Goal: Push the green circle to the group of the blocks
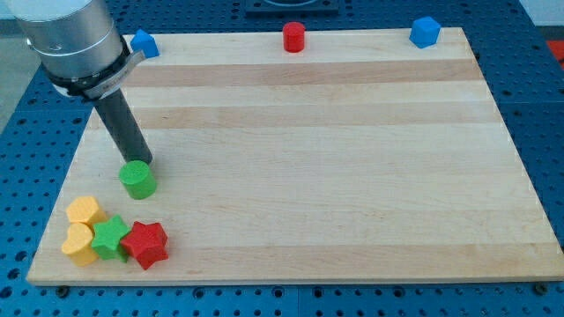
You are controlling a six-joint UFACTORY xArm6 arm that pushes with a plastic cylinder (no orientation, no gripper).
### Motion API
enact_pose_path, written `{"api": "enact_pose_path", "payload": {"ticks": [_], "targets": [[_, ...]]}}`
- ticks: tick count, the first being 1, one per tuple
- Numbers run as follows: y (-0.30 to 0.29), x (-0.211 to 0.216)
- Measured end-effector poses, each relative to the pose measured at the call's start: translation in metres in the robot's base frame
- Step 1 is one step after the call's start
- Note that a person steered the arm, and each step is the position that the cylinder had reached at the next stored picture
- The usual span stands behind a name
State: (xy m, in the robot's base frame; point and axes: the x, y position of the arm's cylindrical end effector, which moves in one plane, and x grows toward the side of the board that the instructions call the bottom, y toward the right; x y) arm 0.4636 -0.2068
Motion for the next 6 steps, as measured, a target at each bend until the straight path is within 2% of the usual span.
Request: {"api": "enact_pose_path", "payload": {"ticks": [2, 3, 6], "targets": [[0.032, -0.001], [0.022, 0.012], [-0.002, 0.001]]}}
